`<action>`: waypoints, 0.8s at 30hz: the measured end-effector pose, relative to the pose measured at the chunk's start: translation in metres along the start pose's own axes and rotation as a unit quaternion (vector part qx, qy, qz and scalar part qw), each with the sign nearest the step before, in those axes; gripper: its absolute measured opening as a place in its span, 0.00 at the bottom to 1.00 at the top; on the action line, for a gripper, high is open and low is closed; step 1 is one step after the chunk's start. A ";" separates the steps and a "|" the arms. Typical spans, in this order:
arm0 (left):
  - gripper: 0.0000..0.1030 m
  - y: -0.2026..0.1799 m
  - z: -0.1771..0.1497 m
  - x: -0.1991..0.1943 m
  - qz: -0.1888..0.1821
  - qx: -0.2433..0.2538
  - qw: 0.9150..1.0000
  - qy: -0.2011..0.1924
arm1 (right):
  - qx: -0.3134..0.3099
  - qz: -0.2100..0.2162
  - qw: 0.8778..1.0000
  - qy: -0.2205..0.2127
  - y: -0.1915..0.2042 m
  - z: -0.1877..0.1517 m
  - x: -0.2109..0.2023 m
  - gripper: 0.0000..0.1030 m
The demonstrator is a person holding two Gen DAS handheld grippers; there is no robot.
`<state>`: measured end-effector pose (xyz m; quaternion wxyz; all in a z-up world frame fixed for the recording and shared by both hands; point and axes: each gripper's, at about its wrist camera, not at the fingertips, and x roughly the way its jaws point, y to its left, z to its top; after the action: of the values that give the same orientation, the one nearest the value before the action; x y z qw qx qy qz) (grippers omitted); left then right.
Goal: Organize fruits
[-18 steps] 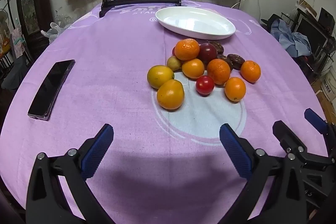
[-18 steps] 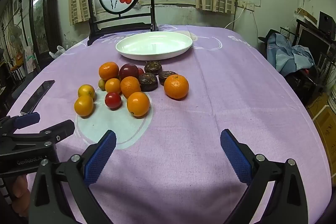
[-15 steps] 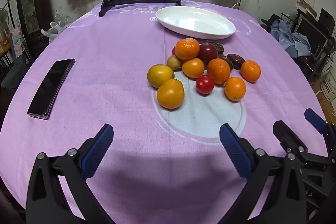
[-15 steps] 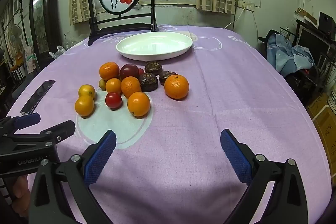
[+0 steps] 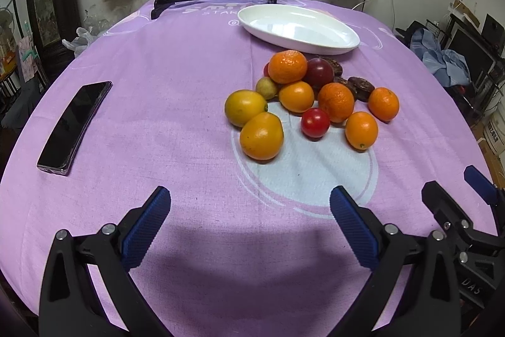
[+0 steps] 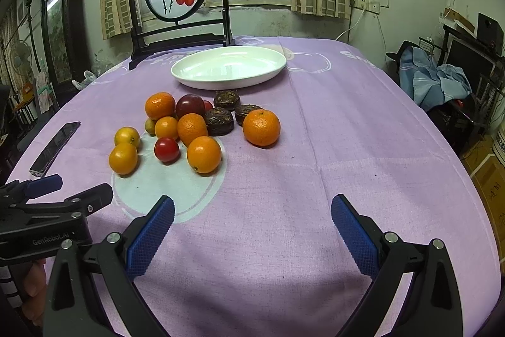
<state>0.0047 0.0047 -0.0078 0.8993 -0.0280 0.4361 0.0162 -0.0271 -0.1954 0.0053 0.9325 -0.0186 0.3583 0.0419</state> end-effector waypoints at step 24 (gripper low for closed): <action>0.96 -0.005 -0.004 0.001 0.018 0.019 1.000 0.014 | -0.001 -0.001 1.000 0.000 0.000 -0.001 0.000 0.97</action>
<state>0.0025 -0.0002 -0.0108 0.8931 -0.0031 0.4491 0.0240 -0.0275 -0.1950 0.0047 0.9323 -0.0195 0.3588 0.0416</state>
